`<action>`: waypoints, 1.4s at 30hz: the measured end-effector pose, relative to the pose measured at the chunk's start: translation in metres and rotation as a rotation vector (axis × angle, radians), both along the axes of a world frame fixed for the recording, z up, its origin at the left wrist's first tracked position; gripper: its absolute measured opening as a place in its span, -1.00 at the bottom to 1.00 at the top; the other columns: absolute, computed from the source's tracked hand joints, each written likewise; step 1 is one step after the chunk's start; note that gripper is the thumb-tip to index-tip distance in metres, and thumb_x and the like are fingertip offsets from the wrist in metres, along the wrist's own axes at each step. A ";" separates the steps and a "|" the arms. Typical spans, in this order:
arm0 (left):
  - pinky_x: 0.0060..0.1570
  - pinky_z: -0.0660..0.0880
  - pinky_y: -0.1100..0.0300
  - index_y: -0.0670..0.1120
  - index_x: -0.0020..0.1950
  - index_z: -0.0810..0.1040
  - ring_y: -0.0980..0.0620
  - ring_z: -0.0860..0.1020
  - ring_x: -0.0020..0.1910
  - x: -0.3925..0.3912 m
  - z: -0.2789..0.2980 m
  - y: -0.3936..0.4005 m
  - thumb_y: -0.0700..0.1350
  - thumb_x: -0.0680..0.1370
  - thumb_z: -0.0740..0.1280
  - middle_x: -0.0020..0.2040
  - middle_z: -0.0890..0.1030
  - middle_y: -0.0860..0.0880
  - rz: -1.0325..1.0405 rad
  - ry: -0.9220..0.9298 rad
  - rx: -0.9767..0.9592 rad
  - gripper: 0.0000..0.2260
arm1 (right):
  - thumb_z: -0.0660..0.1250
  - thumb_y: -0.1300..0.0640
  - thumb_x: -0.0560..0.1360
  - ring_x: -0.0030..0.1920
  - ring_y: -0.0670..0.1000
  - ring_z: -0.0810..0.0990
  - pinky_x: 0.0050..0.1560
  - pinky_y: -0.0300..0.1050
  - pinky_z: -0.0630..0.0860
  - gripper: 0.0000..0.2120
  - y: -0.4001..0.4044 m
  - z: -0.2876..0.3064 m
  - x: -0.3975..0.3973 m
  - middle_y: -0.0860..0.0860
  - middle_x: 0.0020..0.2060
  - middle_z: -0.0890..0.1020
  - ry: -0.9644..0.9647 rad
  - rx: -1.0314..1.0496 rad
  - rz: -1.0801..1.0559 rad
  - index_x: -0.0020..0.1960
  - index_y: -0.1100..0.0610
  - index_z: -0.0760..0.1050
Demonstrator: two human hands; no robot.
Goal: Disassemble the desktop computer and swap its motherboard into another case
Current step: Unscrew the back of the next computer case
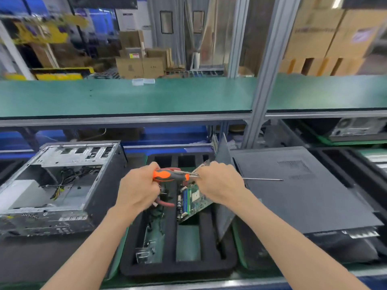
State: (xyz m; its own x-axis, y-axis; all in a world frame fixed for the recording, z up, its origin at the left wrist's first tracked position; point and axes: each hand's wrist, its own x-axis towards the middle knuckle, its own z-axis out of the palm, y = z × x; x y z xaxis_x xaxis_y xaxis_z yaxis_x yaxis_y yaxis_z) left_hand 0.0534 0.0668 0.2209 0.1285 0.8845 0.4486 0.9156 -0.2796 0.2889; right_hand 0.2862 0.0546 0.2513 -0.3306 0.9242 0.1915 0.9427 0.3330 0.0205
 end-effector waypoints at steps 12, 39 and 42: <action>-0.31 0.44 0.08 0.02 -0.10 0.41 -0.11 0.47 -0.30 0.073 0.023 0.015 -0.20 0.37 0.24 -0.34 0.49 0.07 -0.115 0.039 -0.035 -0.83 | 0.09 -0.12 0.64 -0.44 0.09 0.29 -0.40 -0.04 0.12 -0.66 -0.005 0.006 0.071 -0.02 -0.40 0.26 -0.013 0.022 -0.138 -0.23 0.05 0.28; -0.24 0.23 0.06 -0.03 0.17 0.29 -0.20 0.46 -0.29 0.192 -0.053 -0.005 -0.21 0.48 0.17 -0.15 0.60 -0.06 -0.318 0.277 -0.179 -0.72 | 0.12 -0.21 0.57 -0.17 0.21 0.54 -0.24 -0.01 0.33 -0.67 -0.031 -0.073 0.174 0.04 -0.30 0.50 0.044 -0.200 -0.207 -0.22 -0.01 0.26; -0.19 0.26 0.06 -0.04 0.28 0.27 -0.18 0.54 -0.23 0.209 -0.059 -0.006 -0.25 0.46 0.16 -0.16 0.62 -0.06 -0.332 0.313 -0.196 -0.61 | 0.13 -0.20 0.56 -0.20 0.19 0.52 -0.24 -0.01 0.34 -0.67 -0.032 -0.077 0.189 0.04 -0.31 0.52 0.042 -0.211 -0.231 -0.26 -0.01 0.24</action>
State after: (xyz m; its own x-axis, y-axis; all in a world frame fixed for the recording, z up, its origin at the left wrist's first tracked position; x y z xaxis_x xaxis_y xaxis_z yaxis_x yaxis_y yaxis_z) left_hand 0.2621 0.0607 0.1617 0.5199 0.8367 0.1722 0.8374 -0.5390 0.0905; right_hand 0.4752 0.0221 0.1744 -0.1028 0.9947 -0.0037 0.9925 0.1023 -0.0671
